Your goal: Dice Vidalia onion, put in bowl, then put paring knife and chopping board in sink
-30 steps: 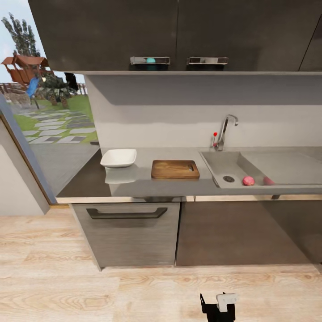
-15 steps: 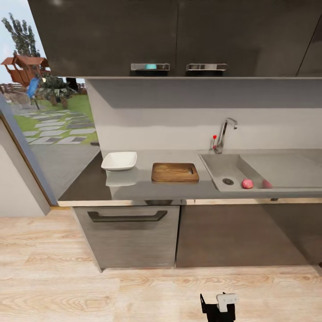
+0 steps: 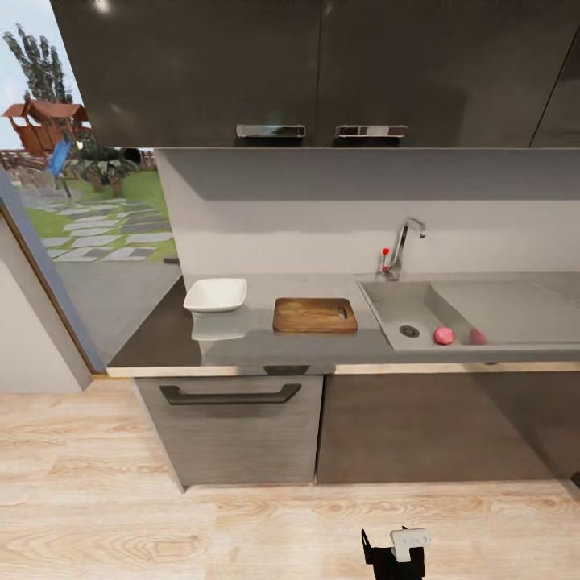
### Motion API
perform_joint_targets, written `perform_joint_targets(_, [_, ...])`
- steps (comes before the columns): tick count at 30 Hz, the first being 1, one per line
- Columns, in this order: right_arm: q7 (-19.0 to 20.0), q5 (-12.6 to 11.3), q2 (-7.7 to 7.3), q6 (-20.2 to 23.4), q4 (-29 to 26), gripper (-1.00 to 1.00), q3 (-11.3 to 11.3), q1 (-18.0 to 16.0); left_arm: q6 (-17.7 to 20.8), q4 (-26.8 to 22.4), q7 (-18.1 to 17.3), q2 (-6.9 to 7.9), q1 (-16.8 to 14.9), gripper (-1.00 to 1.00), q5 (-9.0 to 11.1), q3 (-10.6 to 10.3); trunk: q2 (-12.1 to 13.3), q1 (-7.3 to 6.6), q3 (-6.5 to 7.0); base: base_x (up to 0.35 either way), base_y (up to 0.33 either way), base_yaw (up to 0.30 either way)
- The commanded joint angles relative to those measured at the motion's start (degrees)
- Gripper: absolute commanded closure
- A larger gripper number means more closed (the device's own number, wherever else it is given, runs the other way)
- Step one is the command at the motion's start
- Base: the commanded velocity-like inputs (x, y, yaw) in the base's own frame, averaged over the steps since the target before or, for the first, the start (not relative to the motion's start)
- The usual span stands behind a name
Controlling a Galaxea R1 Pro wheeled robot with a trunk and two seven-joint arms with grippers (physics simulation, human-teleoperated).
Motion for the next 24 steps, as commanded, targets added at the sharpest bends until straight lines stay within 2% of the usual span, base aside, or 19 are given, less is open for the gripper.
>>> perform_joint_targets(1, [-0.29,-0.31,0.00,-0.16,0.06,-1.00,0.49,-0.05,-0.06,-0.09,0.01,-0.01,0.03,-1.00,0.07,0.02,0.39,-0.22,0.14,0.000,0.000,0.000])
perform_joint_targets(24, [-0.29,-0.31,0.00,-0.16,0.13,-1.00,0.49,-0.05,-0.06,-0.09,0.01,0.02,0.03,-1.00,0.12,0.02,9.61,-5.28,4.27,0.000,0.000,0.000])
